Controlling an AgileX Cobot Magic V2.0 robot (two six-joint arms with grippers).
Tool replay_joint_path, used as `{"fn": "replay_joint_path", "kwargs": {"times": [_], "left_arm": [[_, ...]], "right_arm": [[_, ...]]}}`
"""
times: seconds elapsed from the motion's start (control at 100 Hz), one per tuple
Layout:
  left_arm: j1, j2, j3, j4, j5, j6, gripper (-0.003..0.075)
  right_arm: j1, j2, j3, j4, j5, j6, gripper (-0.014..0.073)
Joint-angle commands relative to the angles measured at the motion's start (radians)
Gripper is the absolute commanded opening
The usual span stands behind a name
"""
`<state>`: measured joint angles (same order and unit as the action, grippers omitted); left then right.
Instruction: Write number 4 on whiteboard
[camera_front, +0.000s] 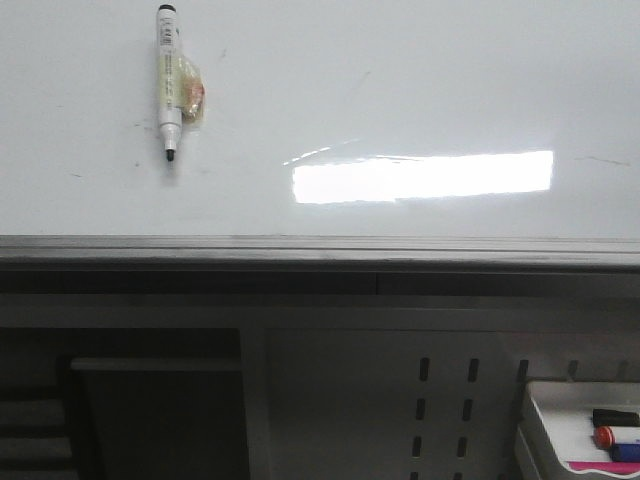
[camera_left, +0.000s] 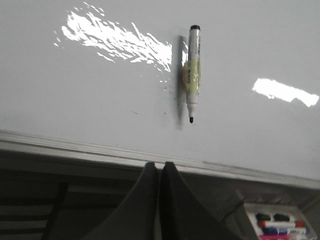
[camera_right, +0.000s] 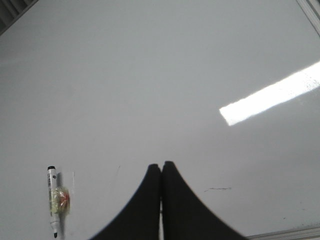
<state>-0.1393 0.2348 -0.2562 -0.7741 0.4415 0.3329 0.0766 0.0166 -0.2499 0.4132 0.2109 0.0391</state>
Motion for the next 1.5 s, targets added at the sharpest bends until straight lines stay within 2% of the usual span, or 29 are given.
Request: {"fn": "replay_joint_path", "kwargs": {"times": [0.0,0.04,0.08,0.2,0.26,0.34,0.56,0.71,0.94,1.07,1.25,1.49], "left_arm": [[-0.001,0.115,-0.097,-0.009,0.01,0.134,0.0012],[-0.008,0.163,-0.127,-0.009,0.025,0.18,0.0057],[-0.022,0.204,-0.152,-0.007,0.025,0.212,0.0136],[-0.06,0.312,-0.213,0.002,0.021,0.232,0.0403],[-0.087,0.353,-0.235,0.002,0.007,0.232,0.0448],[-0.132,0.409,-0.274,0.003,-0.015,0.232,0.0434],[-0.253,0.589,-0.374,0.008,-0.086,0.229,0.0391],[-0.312,0.728,-0.441,-0.064,-0.152,0.23,0.037],[-0.331,0.901,-0.524,-0.106,-0.194,0.23,0.0368],[-0.331,0.959,-0.546,-0.154,-0.254,0.23,0.0368],[-0.331,1.033,-0.57,-0.165,-0.266,0.23,0.0365],[-0.331,1.091,-0.574,-0.167,-0.278,0.23,0.03]], "right_arm": [[-0.001,0.052,-0.071,-0.026,0.009,-0.051,-0.0049],[-0.001,0.067,-0.085,-0.026,0.049,-0.089,-0.0021],[-0.001,0.078,-0.098,-0.026,0.08,-0.106,0.0021],[-0.001,0.117,-0.138,-0.026,0.169,-0.108,0.026],[-0.001,0.128,-0.152,-0.026,0.2,-0.108,0.0351],[-0.001,0.144,-0.169,-0.026,0.23,-0.108,0.0411],[-0.001,0.146,-0.179,-0.026,0.228,-0.108,0.0403],[-0.001,0.146,-0.179,-0.026,0.231,-0.108,0.0403],[-0.001,0.146,-0.179,-0.026,0.251,-0.108,0.0403],[-0.001,0.146,-0.179,-0.026,0.272,-0.108,0.0403],[-0.001,0.146,-0.161,-0.026,0.288,-0.108,0.0403],[-0.001,0.146,-0.119,-0.026,0.297,-0.108,0.0403]]}}
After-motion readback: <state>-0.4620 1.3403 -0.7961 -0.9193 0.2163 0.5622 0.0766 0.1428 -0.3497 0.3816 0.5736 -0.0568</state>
